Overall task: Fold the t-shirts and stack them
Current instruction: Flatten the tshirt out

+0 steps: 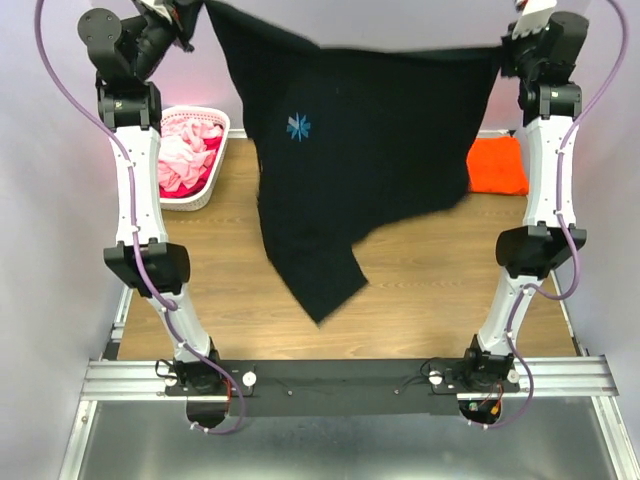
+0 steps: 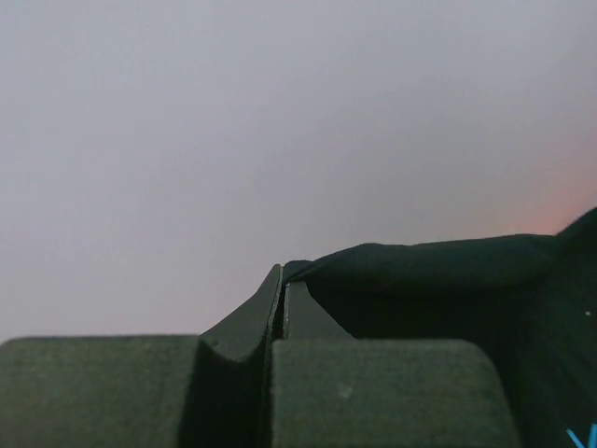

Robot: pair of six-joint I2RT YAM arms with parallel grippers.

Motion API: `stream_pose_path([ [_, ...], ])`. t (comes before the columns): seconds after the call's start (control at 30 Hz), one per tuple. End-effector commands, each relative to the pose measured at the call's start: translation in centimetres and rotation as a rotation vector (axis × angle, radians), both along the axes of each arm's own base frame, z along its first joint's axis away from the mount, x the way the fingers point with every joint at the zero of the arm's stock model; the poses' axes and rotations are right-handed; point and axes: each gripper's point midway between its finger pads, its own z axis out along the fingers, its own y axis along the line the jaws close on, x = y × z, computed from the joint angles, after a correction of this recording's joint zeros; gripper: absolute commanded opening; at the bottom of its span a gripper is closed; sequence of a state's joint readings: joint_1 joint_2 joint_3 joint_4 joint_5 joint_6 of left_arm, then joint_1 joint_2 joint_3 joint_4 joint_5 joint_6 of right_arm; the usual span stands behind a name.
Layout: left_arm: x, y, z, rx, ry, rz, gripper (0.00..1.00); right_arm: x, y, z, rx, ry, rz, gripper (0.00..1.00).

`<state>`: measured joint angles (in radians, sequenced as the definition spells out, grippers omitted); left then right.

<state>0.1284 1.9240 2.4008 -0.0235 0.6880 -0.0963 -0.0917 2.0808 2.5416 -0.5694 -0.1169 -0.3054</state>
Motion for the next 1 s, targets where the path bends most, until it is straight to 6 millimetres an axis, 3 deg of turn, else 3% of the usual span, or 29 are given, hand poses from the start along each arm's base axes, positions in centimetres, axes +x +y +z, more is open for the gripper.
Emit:
stream_pose_path([
  [0.0,-8.4,1.6,13.8,-0.094,-0.489,0.140,0.00,-2.0,-1.7,14.8,0.066,-0.517,-0.096,0.01],
  [0.1,-11.4,3.7,17.1,-0.148,-0.663,0.219,0.00,-2.5,-2.3,17.5,0.083,-0.654,-0.128,0.00],
  [0.2,-11.7,4.2,17.7,-0.117,-0.727,0.244,0.00,-2.2,-1.9,18.2,0.084,-0.720,-0.097,0.00],
  [0.27,-10.6,3.7,16.6,-0.060,-0.710,0.239,0.00,-0.6,-1.2,16.0,0.085,-0.669,-0.051,0.01],
  [0.3,-8.9,3.7,14.9,-0.041,-0.662,0.234,0.00,0.8,-1.1,13.4,0.093,-0.608,-0.043,0.01],
  [0.37,-8.1,3.1,13.2,-0.003,-0.614,0.204,0.00,2.1,-0.5,10.5,0.096,-0.537,-0.006,0.01],
  [0.4,-5.4,3.3,9.7,0.007,-0.515,0.195,0.00,2.7,-0.2,8.8,0.092,-0.499,0.009,0.01],
  [0.43,-5.8,2.4,8.6,0.056,-0.495,0.161,0.00,2.9,0.4,7.7,0.085,-0.469,0.043,0.01],
  [0.47,-5.1,2.2,6.7,0.069,-0.442,0.142,0.00,3.9,0.5,3.9,0.088,-0.387,0.054,0.00],
  [0.5,-2.8,2.3,1.7,0.087,-0.327,0.137,0.00,4.2,0.9,2.4,0.083,-0.354,0.076,0.01],
  [0.53,-3.9,2.0,0.9,0.121,-0.322,0.136,0.00,4.6,1.5,-1.1,0.074,-0.278,0.112,0.01],
  [0.57,-2.5,2.2,-4.4,0.131,-0.210,0.134,0.00,4.7,1.9,-2.6,0.069,-0.247,0.132,0.00],
  [0.63,-2.9,2.3,-8.1,0.167,-0.154,0.146,0.00,4.6,2.5,-5.6,0.038,-0.183,0.177,0.01],
  [0.67,-3.5,2.8,-10.8,0.188,-0.110,0.167,0.00,4.3,3.0,-8.1,0.039,-0.129,0.201,0.01],
  [0.77,-4.1,3.4,-15.1,0.210,-0.010,0.172,0.00,3.5,3.4,-11.4,0.028,-0.052,0.223,0.01],
  [0.8,-4.1,3.3,-16.0,0.217,0.017,0.164,0.00,3.3,3.4,-11.1,0.020,-0.055,0.225,0.00],
  [0.87,-3.9,3.4,-18.4,0.244,0.098,0.152,0.00,2.5,3.5,-13.5,0.013,0.004,0.234,0.01],
  [0.97,-4.0,3.4,-21.0,0.297,0.189,0.118,0.00,1.1,3.6,-15.0,-0.008,0.058,0.242,0.01],
])
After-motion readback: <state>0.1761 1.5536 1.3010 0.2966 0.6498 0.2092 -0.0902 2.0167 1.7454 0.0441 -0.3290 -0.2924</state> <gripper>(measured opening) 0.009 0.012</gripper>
